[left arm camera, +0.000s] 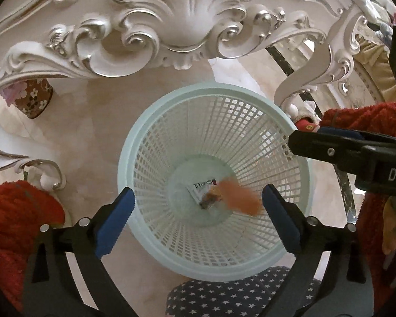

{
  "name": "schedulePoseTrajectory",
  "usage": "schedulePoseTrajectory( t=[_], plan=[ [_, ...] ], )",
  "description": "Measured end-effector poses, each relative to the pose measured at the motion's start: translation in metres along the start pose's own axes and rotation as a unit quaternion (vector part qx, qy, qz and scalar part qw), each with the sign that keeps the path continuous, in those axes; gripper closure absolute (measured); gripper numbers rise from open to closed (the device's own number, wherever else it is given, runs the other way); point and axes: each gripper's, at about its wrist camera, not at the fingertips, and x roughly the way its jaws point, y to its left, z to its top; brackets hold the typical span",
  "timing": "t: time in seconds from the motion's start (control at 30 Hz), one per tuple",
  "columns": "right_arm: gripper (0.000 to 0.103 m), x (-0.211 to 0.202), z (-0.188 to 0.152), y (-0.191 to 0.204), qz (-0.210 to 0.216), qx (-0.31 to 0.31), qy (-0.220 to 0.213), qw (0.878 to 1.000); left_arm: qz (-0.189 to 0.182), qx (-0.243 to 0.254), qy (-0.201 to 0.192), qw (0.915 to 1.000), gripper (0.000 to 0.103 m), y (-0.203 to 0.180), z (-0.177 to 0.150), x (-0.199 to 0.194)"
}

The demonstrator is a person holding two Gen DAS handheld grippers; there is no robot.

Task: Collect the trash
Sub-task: 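Carry both items to the wastebasket and open both tools to drop them, then grasp the crumpled paper with the left tool while the right tool grasps the black box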

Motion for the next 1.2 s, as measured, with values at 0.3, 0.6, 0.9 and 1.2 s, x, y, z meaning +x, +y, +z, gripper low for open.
schedulePoseTrajectory(
  t=[0.3,0.6,0.9,1.2],
  plan=[
    [0.020,-0.004,0.004,0.000,-0.001,0.005,-0.019,1.000,-0.020,-0.018,-0.015,0.9995,0.007,0.010,-0.004,-0.004],
    [0.020,-0.090,-0.005,0.005,0.018,-0.018,-0.157,0.987,-0.002,0.010,-0.151,0.9885,0.007,0.004,-0.010,-0.095],
    [0.020,-0.202,0.123,0.012,-0.041,-0.119,-0.333,0.935,0.081,-0.019,-0.271,0.9589,0.007,0.005,0.095,-0.202],
    [0.020,-0.140,0.255,0.024,-0.084,-0.231,-0.241,0.939,0.119,-0.071,-0.227,0.9640,0.007,0.028,0.193,-0.162]
  ],
)
